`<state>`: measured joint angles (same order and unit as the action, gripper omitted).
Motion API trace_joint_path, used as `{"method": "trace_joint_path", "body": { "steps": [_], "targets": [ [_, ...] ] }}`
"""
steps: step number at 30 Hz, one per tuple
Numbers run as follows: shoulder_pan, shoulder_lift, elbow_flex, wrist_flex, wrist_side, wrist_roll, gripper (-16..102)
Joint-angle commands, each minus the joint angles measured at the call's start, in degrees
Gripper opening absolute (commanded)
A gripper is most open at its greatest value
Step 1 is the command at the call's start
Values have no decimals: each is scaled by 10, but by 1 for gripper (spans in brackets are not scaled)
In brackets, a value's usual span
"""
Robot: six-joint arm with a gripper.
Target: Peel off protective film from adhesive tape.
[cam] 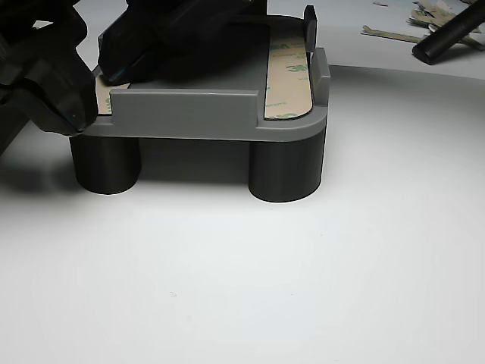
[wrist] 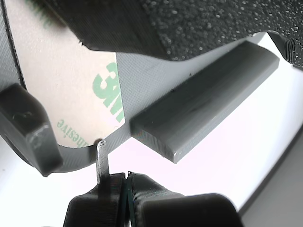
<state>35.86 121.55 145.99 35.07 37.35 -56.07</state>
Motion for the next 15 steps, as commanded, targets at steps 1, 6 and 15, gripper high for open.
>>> {"method": "trace_joint_path", "body": {
  "steps": [1,6,15],
  "targets": [
    [-4,7,-19,-4,1,1,-11],
    [-4,7,-19,-3,2,1,-11],
    [-4,6,-17,-3,6,-5,-11]
  ]
}}
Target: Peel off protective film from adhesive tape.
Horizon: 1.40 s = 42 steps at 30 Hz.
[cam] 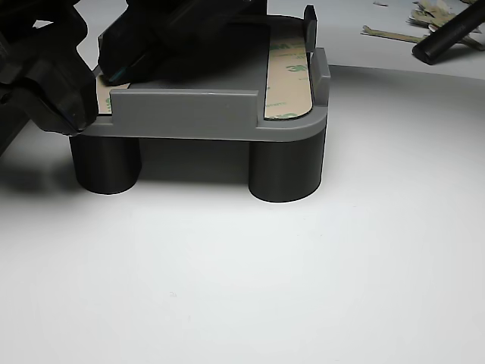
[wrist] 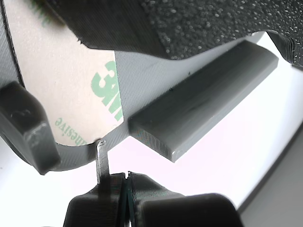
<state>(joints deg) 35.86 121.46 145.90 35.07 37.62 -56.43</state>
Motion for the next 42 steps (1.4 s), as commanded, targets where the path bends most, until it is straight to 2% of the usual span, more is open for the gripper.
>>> {"method": "trace_joint_path", "body": {
  "steps": [1,42],
  "targets": [
    [-4,7,-15,-3,4,-2,-11],
    [-3,2,-23,0,4,5,-11]
  ]
}}
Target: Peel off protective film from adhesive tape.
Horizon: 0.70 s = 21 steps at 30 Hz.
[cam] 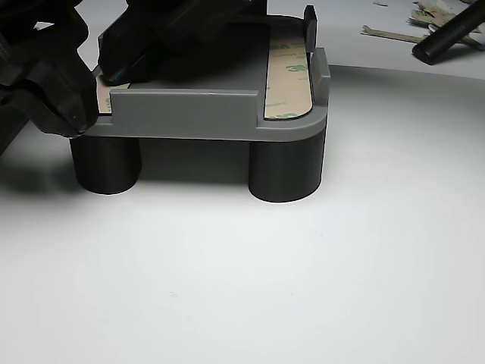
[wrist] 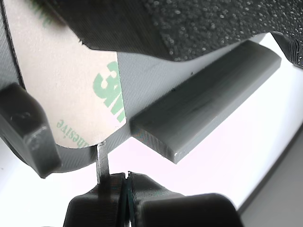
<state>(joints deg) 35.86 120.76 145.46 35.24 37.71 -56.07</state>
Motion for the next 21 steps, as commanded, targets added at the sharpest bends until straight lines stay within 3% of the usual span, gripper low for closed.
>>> {"method": "trace_joint_path", "body": {
  "steps": [1,21],
  "targets": [
    [-3,9,-18,-2,2,2,-11],
    [0,8,-21,3,1,9,-11]
  ]
}}
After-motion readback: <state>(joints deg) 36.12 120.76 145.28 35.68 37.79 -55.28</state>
